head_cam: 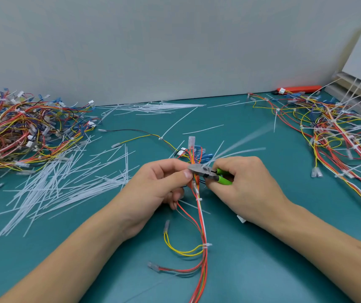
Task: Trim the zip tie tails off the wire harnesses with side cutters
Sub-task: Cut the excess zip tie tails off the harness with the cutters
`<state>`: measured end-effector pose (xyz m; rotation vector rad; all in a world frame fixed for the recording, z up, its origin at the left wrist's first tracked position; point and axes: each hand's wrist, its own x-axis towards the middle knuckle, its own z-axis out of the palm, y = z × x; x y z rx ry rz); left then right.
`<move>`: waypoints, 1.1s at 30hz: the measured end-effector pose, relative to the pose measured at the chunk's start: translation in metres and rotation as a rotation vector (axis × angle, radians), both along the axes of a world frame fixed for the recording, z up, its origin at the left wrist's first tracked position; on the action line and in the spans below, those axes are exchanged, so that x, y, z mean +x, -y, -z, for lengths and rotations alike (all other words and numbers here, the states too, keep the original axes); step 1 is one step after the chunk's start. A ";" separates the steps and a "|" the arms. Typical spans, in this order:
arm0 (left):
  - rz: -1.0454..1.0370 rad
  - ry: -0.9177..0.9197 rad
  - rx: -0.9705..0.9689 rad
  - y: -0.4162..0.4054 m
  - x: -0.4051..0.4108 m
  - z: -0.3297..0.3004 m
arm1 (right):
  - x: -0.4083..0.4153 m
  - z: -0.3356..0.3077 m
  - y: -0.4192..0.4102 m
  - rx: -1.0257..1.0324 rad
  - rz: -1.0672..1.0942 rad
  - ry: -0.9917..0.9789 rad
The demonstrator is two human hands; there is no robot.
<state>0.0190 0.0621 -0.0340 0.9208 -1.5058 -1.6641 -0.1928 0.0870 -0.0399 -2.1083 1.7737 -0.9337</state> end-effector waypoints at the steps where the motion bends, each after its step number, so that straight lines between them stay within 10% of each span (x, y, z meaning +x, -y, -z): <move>1: 0.004 0.002 -0.003 0.000 0.000 0.000 | 0.000 0.000 0.000 0.006 0.009 -0.011; 33: 0.011 0.018 0.002 -0.002 -0.001 -0.003 | 0.002 -0.001 -0.001 -0.018 0.031 -0.124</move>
